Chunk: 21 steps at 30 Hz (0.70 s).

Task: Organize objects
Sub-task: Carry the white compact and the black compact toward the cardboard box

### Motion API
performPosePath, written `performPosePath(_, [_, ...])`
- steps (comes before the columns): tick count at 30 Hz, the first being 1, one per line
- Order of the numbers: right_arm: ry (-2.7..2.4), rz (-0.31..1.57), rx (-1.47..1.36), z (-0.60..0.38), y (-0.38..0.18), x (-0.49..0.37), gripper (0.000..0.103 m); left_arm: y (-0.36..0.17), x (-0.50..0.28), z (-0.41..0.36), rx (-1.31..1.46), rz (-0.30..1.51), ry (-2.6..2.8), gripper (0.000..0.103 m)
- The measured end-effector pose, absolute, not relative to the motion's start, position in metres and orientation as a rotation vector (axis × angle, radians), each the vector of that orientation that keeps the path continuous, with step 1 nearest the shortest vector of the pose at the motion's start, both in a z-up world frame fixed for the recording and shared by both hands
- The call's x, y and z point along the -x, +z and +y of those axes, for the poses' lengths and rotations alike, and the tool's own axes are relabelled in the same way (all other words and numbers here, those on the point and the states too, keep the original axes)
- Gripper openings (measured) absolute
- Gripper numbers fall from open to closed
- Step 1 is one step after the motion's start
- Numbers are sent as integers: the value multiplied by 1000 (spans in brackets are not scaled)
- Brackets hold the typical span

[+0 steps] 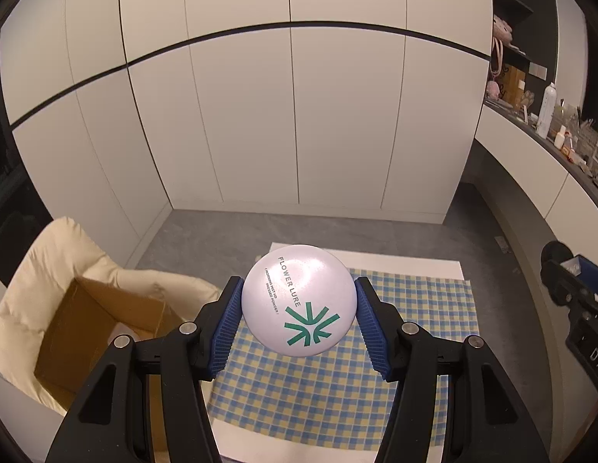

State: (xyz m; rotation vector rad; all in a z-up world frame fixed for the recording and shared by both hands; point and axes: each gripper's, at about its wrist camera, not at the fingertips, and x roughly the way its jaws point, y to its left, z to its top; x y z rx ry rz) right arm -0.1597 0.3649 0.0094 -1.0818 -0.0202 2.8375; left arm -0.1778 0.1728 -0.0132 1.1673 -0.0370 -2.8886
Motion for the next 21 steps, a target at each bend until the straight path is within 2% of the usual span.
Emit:
performPosePath(16, [2835, -69, 1098, 348, -2, 98, 52, -26, 111, 164, -1126, -89, -2878, 57])
performPosePath(21, [2849, -85, 1076, 341, -4, 72, 52, -22, 88, 155, -1127, -40, -2901, 57])
